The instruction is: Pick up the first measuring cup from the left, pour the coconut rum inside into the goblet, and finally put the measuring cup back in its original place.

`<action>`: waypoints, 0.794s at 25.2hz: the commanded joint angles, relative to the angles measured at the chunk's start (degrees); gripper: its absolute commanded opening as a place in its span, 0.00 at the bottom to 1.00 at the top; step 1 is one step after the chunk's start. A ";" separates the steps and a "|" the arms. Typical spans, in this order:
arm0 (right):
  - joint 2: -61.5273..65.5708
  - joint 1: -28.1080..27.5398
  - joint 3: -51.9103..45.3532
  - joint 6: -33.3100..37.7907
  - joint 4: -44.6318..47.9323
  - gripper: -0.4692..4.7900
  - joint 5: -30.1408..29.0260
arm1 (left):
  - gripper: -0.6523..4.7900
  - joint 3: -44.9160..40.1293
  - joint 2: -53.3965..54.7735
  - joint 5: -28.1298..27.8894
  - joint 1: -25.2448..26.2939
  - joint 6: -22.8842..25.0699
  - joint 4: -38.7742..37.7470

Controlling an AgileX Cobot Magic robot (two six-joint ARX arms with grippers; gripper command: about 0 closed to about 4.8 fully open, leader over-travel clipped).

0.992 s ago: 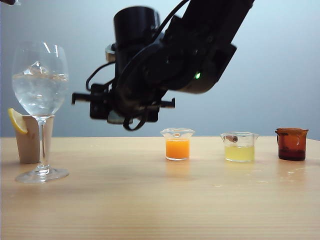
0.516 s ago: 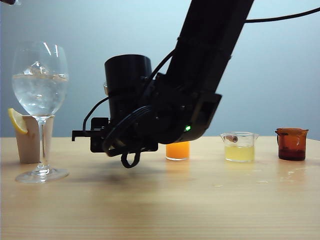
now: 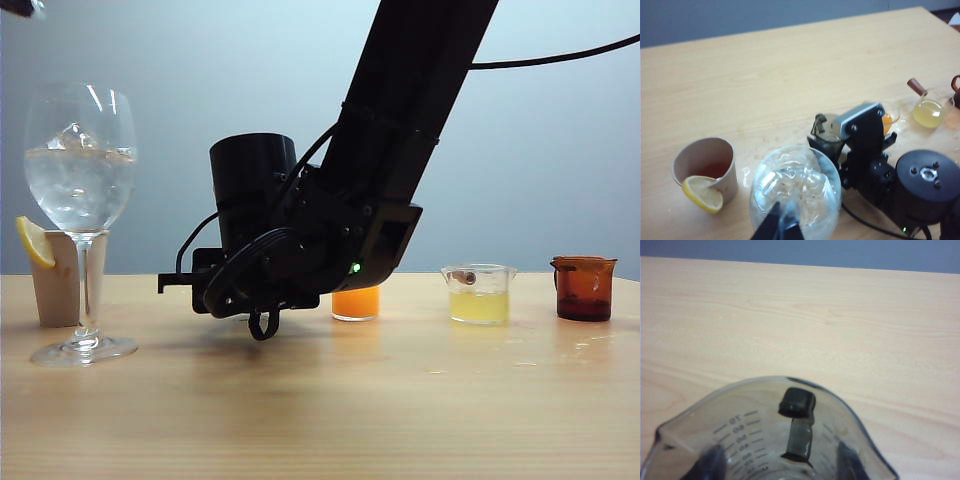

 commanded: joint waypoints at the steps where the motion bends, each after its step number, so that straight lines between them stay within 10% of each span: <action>1: -0.28 -0.42 0.72 -2.40 0.59 0.39 -0.15 | 0.11 0.15 1.14 0.00 -0.07 -0.17 0.70; 17: 0.22 -0.74 0.66 -0.52 -1.01 0.39 -1.22 | 0.12 0.15 1.68 0.13 -0.07 -0.17 0.72; 20: 0.22 -1.25 0.66 -0.52 -0.70 0.54 -1.68 | 0.12 0.15 1.68 0.13 -0.07 -0.17 0.72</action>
